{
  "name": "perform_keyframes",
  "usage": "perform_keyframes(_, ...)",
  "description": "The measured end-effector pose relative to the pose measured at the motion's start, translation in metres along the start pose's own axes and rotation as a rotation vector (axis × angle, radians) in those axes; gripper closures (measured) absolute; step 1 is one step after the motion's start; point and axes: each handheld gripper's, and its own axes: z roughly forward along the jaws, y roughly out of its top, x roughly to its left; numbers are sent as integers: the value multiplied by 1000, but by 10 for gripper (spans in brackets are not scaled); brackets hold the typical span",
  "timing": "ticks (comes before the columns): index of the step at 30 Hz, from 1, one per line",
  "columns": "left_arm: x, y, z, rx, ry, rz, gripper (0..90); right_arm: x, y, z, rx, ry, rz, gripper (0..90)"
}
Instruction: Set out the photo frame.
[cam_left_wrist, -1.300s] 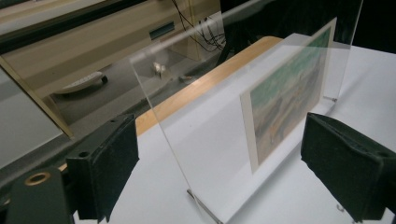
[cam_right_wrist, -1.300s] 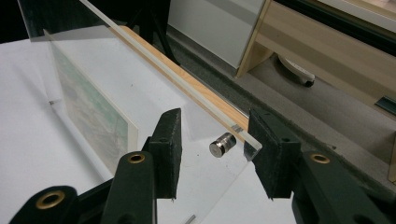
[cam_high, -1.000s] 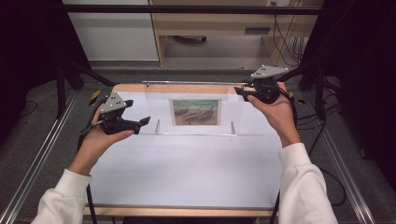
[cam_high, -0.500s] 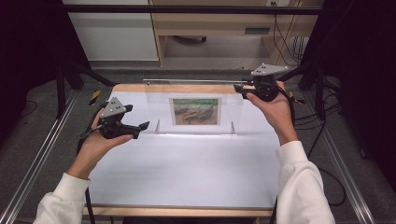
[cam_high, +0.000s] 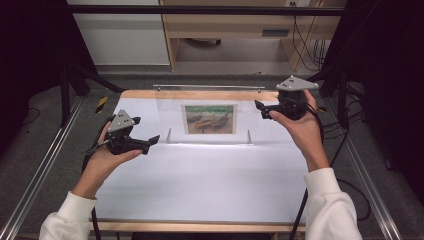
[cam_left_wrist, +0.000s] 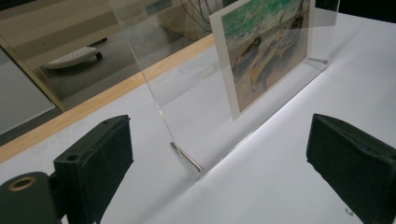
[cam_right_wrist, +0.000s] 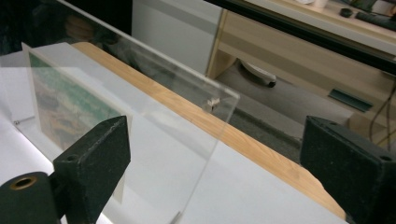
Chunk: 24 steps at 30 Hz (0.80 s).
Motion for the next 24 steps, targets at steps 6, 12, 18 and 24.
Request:
perform_keyframes(6,-13,-13,-5,17,-8,-12,57,11,-21,-29,15,-30,22,65)
perform_keyframes(12,-20,-30,-9,42,-12,-12,50,22,-42,-50,42,-25,13,60)
perform_keyframes(18,-26,-43,-11,54,-14,-18,49,34,-60,-66,40,-21,24,60)
perform_keyframes(24,-30,-54,-11,66,-18,-25,49,45,-76,-75,53,-14,29,60)
